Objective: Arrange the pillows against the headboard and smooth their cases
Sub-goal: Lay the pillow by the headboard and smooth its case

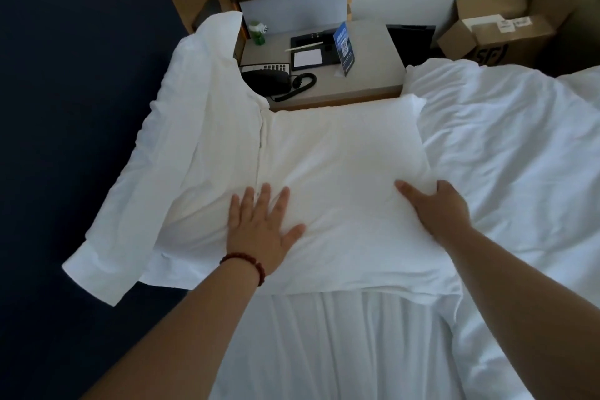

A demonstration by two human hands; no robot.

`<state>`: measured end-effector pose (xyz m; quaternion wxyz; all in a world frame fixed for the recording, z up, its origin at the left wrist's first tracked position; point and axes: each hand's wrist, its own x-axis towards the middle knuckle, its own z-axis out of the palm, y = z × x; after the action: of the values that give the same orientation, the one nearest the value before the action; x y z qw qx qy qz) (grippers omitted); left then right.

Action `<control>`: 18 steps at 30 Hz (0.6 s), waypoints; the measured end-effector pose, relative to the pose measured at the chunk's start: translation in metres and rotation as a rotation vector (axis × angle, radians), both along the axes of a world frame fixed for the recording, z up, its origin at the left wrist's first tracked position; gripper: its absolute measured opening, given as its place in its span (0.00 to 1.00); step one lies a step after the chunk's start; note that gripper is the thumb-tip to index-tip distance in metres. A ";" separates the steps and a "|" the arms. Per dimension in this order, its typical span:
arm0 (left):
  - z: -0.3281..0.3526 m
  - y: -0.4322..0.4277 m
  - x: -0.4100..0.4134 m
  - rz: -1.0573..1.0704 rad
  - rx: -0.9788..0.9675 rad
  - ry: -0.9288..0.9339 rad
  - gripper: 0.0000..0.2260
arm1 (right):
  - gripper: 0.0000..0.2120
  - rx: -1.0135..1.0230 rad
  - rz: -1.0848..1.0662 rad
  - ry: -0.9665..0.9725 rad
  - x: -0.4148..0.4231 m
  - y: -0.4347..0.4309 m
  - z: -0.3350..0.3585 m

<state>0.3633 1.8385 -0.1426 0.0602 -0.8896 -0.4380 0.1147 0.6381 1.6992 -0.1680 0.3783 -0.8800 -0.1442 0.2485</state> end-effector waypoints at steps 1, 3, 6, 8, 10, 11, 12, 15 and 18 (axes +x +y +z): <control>-0.003 -0.001 0.005 0.006 -0.023 0.002 0.38 | 0.44 -0.048 0.016 0.003 0.003 -0.001 -0.003; -0.009 -0.002 0.011 0.016 -0.070 -0.019 0.36 | 0.48 -0.115 0.019 0.023 0.002 -0.006 -0.010; -0.021 -0.009 0.001 -0.024 -0.037 -0.344 0.34 | 0.48 -0.113 -0.081 0.030 -0.009 -0.023 -0.011; -0.030 -0.026 -0.011 0.061 -0.082 -0.737 0.27 | 0.45 -0.143 -0.162 0.042 -0.020 -0.045 -0.013; -0.031 -0.050 -0.016 0.300 -0.197 -1.058 0.18 | 0.41 -0.131 -0.202 0.100 -0.036 -0.069 -0.016; -0.031 -0.060 -0.016 0.440 -0.254 -1.160 0.16 | 0.37 -0.070 -0.229 0.149 -0.046 -0.078 -0.017; -0.030 -0.068 -0.016 0.569 -0.285 -1.240 0.14 | 0.33 0.012 -0.270 0.190 -0.054 -0.085 -0.018; -0.035 -0.081 -0.013 1.029 -0.307 -1.412 0.22 | 0.32 0.199 -0.371 0.365 -0.080 -0.098 -0.027; -0.045 -0.092 -0.013 1.599 -0.473 -1.359 0.41 | 0.25 0.330 -0.442 0.691 -0.104 -0.112 -0.038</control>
<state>0.3505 1.7464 -0.1873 -0.4618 -0.2118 -0.8013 -0.3160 0.5340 1.5869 -0.2057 0.5838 -0.6829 0.1444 0.4148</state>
